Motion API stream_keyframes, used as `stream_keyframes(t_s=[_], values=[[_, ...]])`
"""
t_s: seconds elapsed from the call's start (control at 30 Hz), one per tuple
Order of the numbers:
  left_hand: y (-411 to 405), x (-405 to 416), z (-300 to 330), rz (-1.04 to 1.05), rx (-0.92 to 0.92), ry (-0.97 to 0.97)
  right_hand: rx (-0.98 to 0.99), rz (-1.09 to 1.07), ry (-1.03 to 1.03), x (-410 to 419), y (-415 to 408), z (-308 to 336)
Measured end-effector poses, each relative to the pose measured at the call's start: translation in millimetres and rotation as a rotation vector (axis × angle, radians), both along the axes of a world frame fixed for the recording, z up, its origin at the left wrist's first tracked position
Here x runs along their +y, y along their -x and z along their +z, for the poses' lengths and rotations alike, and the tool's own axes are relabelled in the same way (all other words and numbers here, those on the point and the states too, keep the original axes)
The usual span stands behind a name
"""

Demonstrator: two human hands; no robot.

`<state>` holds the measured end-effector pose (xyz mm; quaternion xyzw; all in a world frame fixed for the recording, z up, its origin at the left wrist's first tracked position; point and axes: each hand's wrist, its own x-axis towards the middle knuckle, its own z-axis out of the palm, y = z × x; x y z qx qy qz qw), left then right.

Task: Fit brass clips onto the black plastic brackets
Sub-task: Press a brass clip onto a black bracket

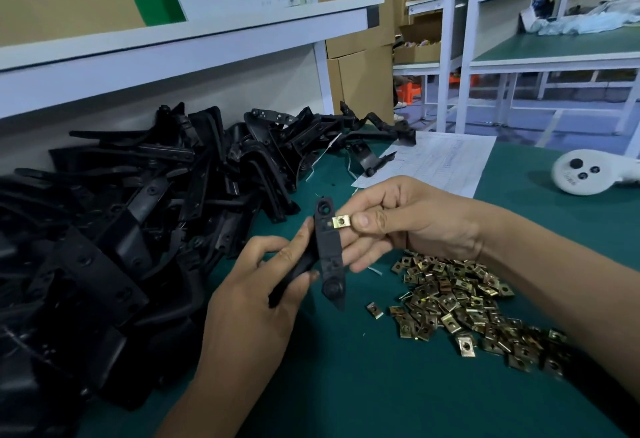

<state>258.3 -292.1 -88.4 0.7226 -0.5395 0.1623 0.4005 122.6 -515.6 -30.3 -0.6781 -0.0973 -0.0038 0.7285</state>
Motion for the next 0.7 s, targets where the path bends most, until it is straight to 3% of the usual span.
stream_keyframes(t_s=[0.33, 0.7], values=[[0, 5, 2, 0.072, -0.066, -0.14, 0.103, -0.053, -0.029, 1, 0, -4], [12, 6, 11, 0.111, -0.076, -0.256, 0.108, -0.083, 0.085, 7, 2, -2]])
